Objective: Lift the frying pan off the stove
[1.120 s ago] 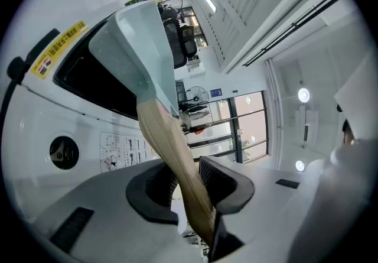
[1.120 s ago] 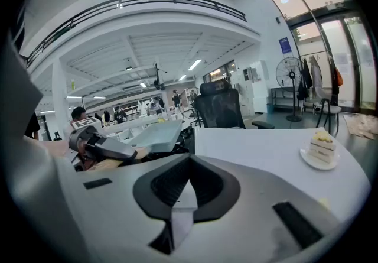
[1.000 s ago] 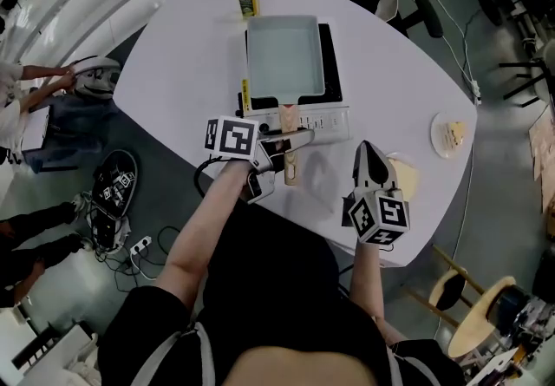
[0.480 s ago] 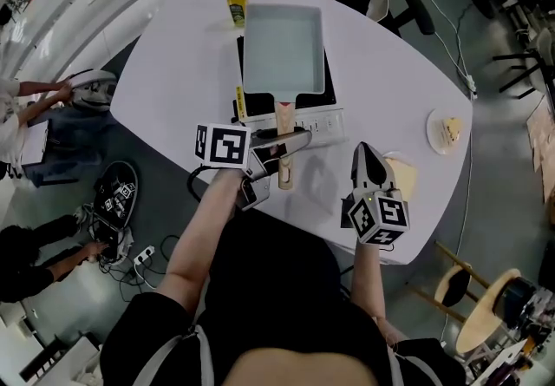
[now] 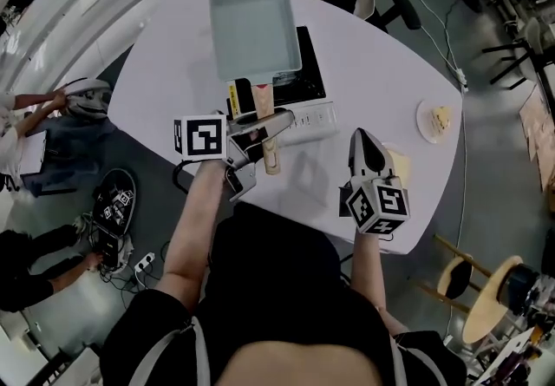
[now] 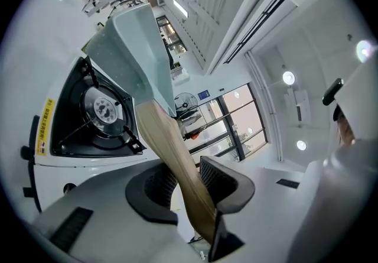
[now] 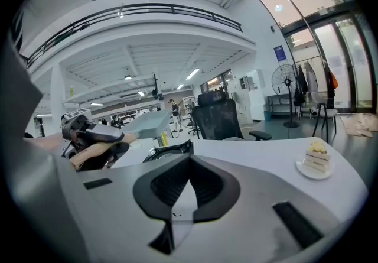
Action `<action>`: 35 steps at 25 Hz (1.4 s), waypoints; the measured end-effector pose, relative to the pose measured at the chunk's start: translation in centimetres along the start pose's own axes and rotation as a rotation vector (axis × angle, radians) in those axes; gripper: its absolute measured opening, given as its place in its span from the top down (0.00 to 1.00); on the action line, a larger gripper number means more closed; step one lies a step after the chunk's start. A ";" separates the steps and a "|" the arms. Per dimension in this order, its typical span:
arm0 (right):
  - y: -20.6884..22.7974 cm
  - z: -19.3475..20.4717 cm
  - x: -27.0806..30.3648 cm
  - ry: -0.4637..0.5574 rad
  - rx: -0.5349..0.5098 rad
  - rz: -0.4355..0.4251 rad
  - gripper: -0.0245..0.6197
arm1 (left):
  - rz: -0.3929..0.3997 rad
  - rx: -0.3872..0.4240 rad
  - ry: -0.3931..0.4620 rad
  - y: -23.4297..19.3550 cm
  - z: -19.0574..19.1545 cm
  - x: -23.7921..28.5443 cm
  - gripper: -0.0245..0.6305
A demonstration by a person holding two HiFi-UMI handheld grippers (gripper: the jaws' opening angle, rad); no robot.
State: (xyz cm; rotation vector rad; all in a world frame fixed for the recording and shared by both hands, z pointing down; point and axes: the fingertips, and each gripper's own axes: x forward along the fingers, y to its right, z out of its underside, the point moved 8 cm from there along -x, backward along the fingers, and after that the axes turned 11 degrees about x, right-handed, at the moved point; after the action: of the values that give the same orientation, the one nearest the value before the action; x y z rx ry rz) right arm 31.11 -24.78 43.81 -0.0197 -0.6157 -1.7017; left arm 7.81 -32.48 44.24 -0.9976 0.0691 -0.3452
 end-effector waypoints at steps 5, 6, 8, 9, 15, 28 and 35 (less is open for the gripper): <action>-0.3 -1.0 -0.1 0.022 -0.014 -0.014 0.95 | -0.074 0.002 0.034 0.2 0.0 -2.5 0.78; -0.4 -1.1 -0.1 0.025 -0.017 -0.017 0.95 | -0.088 -0.003 0.042 0.2 0.1 -3.0 0.78; -0.6 -1.2 -0.1 0.027 -0.019 -0.022 0.95 | -0.103 -0.024 0.066 0.4 0.2 -4.0 0.78; -0.7 -1.2 -0.1 0.027 -0.020 -0.026 0.95 | -0.101 -0.040 0.083 0.5 0.3 -4.5 0.78; -1.7 -1.5 0.4 0.026 -0.029 -0.056 0.95 | -0.137 -0.037 0.147 0.3 0.3 -7.3 0.78; -3.6 -1.5 1.4 0.022 -0.044 -0.101 0.95 | -0.208 -0.061 0.242 0.6 1.7 -12.5 0.78; -4.9 -1.0 1.6 0.008 -0.062 -0.128 0.95 | -0.246 -0.081 0.278 0.6 3.2 -15.2 0.78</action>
State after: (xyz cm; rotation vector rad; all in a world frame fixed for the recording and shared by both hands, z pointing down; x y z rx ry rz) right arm 26.58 -26.23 41.60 -0.0174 -0.5678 -1.8439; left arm -5.74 -24.80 43.94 -1.0351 0.2143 -0.7103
